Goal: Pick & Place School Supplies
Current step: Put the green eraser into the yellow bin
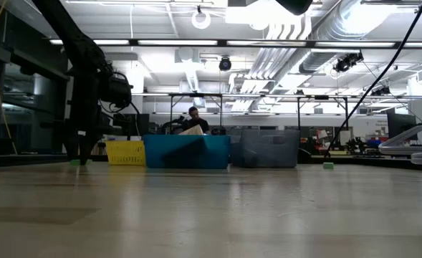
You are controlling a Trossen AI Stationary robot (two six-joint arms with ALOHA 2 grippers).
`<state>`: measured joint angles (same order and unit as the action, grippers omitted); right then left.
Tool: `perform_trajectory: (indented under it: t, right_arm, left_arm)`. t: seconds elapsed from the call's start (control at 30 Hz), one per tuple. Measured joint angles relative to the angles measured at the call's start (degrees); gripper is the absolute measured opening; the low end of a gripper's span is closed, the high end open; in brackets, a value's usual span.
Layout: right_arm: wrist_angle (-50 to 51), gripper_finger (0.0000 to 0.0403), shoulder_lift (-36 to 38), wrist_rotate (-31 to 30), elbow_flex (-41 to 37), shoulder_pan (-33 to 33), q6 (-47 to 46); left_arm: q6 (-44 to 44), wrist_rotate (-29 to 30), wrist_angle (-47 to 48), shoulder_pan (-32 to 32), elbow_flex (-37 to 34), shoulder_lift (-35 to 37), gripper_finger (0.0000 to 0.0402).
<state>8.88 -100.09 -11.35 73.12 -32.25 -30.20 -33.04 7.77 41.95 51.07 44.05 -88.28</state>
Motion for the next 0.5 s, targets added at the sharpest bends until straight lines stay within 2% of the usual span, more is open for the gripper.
perform_trajectory:
  t: [0.23, 0.5]
  right_arm:
    - [0.0, 0.0173, 0.0, 0.0, 0.0, 0.0, 0.0]
    - [0.0, 0.0173, 0.0, 0.0, 0.0, 0.0, 0.0]
  left_arm:
    - [0.0, -0.1, 0.1, 0.0, 0.0, 1.2, 0.0092]
    - [0.0, 0.2, 0.6, 0.1, -0.2, 8.3, 0.0091]
